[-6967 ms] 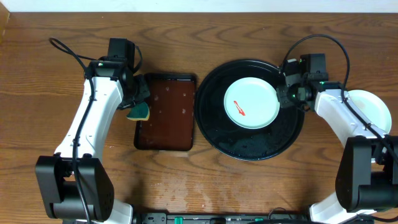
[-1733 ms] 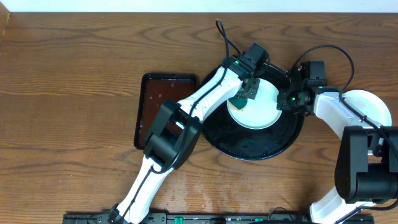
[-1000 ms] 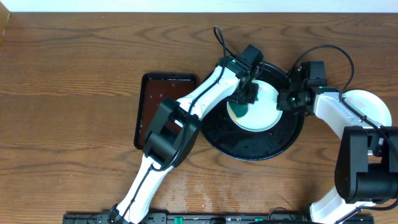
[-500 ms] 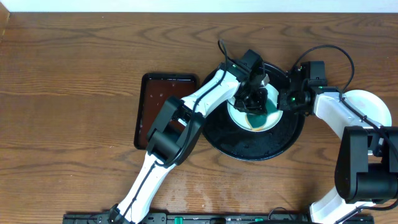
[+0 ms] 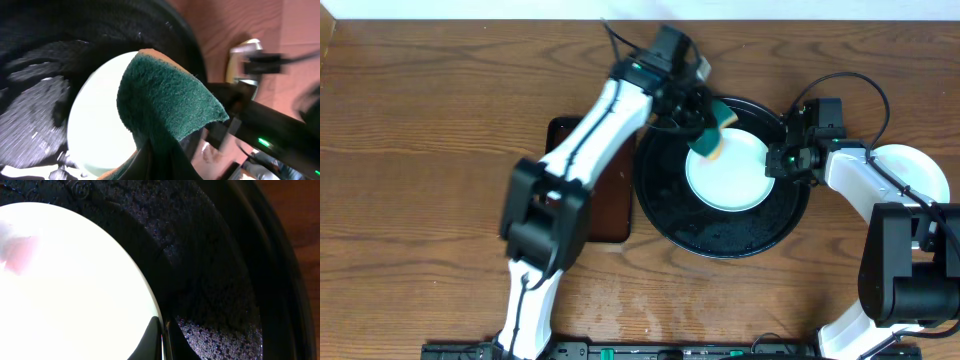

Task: Clean dirty plates on tray and stack at the side
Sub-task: 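Move the sponge back into the water tray, left gripper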

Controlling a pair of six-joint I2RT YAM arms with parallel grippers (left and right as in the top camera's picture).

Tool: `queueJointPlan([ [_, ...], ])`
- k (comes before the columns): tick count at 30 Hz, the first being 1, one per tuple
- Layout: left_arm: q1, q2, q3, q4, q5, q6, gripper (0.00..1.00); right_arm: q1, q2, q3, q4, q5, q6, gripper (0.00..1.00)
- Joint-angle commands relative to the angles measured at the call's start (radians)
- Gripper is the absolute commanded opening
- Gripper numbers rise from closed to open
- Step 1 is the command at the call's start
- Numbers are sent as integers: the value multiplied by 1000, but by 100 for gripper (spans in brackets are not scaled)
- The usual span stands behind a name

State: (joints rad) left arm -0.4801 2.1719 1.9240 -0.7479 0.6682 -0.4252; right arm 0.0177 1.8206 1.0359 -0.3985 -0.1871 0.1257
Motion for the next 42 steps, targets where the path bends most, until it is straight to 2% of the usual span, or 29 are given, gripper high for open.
queueJointPlan([
  [1,43,-70,6,-61,-34,35,7,-3,-2,-5,5,2,16,1],
  [4,97,-78,6,-134,-34,66,7,-3,-2,-5,5,2,15,2],
  [7,151,-77,6,-253,-63,140,7,-3,-2,-5,5,2,15,10],
  [10,196,-77,6,-382,-283,156,8,-3,-2,-5,5,2,16,12],
  [12,219,-77,2,-441,-437,155,7,-3,-2,-5,5,2,16,9],
  [15,242,-77,-6,-500,-558,155,8,-3,-2,-5,5,1,16,8],
  [20,247,-77,-67,-471,-597,154,8,-2,-2,-5,5,-3,15,11],
  [27,247,-77,-189,-370,-620,132,8,14,-2,-5,6,-1,3,4],
  [29,247,-77,-198,-361,-620,133,8,16,-2,-5,7,-1,0,1],
  [42,247,-77,-200,-346,-620,133,8,16,-2,-5,14,-1,-11,1],
])
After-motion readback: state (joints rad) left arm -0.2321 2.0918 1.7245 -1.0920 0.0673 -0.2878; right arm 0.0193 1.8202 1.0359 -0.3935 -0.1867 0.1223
